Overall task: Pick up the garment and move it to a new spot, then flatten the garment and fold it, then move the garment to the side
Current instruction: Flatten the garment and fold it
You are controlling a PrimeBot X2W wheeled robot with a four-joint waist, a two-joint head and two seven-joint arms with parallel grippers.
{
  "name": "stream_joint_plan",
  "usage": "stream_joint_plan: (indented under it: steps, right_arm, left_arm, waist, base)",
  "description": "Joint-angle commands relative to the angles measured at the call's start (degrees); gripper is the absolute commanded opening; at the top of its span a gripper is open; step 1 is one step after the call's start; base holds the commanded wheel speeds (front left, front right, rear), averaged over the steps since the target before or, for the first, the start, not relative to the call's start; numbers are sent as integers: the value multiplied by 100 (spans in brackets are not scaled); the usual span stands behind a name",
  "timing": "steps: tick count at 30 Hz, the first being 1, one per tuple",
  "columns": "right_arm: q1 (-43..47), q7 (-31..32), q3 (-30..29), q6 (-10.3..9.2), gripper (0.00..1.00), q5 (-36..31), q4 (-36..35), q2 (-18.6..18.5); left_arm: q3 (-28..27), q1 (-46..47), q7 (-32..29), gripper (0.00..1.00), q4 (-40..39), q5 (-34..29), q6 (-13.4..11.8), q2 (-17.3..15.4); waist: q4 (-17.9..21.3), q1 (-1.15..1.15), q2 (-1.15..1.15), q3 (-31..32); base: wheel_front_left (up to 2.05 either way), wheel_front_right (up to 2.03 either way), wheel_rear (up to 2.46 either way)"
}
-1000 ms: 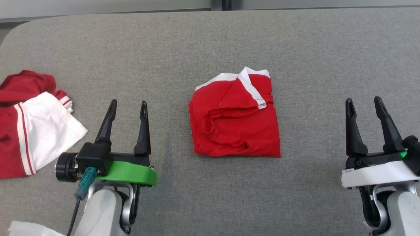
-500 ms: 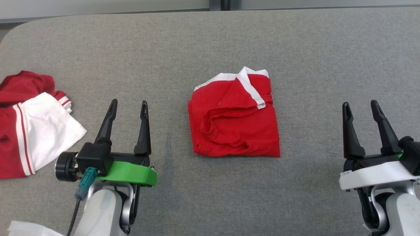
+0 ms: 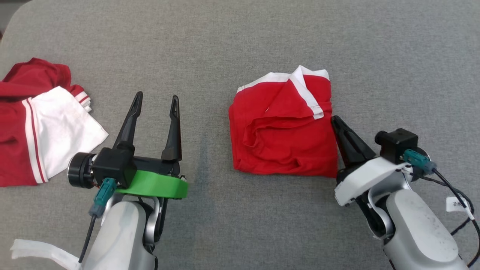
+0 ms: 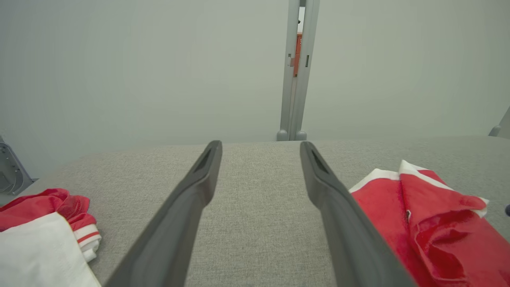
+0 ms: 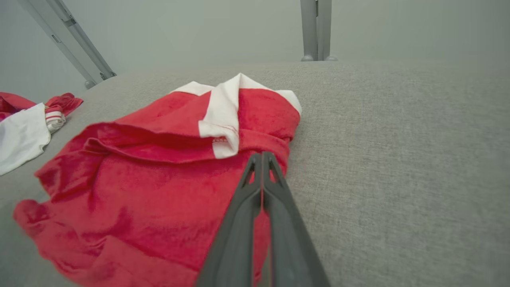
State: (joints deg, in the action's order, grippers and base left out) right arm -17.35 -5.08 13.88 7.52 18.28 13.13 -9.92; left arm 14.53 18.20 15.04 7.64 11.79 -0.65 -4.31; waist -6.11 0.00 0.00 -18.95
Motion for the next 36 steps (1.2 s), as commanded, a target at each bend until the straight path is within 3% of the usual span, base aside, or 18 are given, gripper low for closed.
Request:
stream_joint_plan:
  steps: [1, 6, 22, 26, 30, 31, 32, 33, 34, 36]
  right_arm:
    - [-206, -27, 110, -6, 0, 46, 180, -11]
    - [-821, -103, 564, -6, 0, 215, 874, -35]
    - [-2535, -435, 2004, -6, 0, 758, 2029, 182]
    - [-2703, -694, 2171, -6, 0, 887, 2285, 195]
    - [-2455, -955, 1952, -7, 0, 967, 2116, 21]
    - [-2378, -984, 1829, -7, 4, 905, 2003, -32]
    - [-2284, -997, 1699, -6, 29, 870, 1895, -73]
    - [-2142, -1010, 1514, -7, 82, 822, 1738, -123]
    - [-2035, -1009, 1338, -6, 100, 757, 1567, -170]
    - [-1696, -1010, 861, -6, 100, 605, 1148, -255]
  left_arm:
    - [-2, 89, 18, 100, -28, -31, 6, 17]
    - [41, 152, 18, 100, -38, -43, 32, 63]
    - [113, 253, 18, 100, -10, -30, 64, 120]
    - [111, 247, 18, 100, 3, -5, 24, 128]
    - [16, 80, 18, 100, 23, -65, -25, 131]
    - [-17, 41, 18, 100, 33, -65, -36, 125]
    - [-56, 16, 18, 100, 42, -77, -38, 113]
    - [-90, -16, 18, 100, 44, -89, -45, 99]
    - [-114, -43, 19, 100, 46, -100, -44, 88]
    - [-165, -117, 18, 100, 43, -131, -47, 66]
  waist:
    - [-146, 0, 0, -135]
    - [-288, 0, 0, -193]
    - [-487, 0, 0, -253]
    - [-521, 0, 0, -233]
    - [-422, 0, 0, -99]
    - [-379, 0, 0, -62]
    - [-341, 0, 0, -27]
    - [-294, 0, 0, 10]
    - [-256, 0, 0, 39]
    - [-177, 0, 0, 120]
  base:
    - [0, 0, 0]
    - [0, 0, 0]
    - [0, 0, 0]
    - [0, 0, 0]
    - [0, 0, 0]
    - [0, 0, 0]
    - [0, 0, 0]
    - [0, 0, 0]
    - [0, 0, 0]
    - [0, 0, 0]
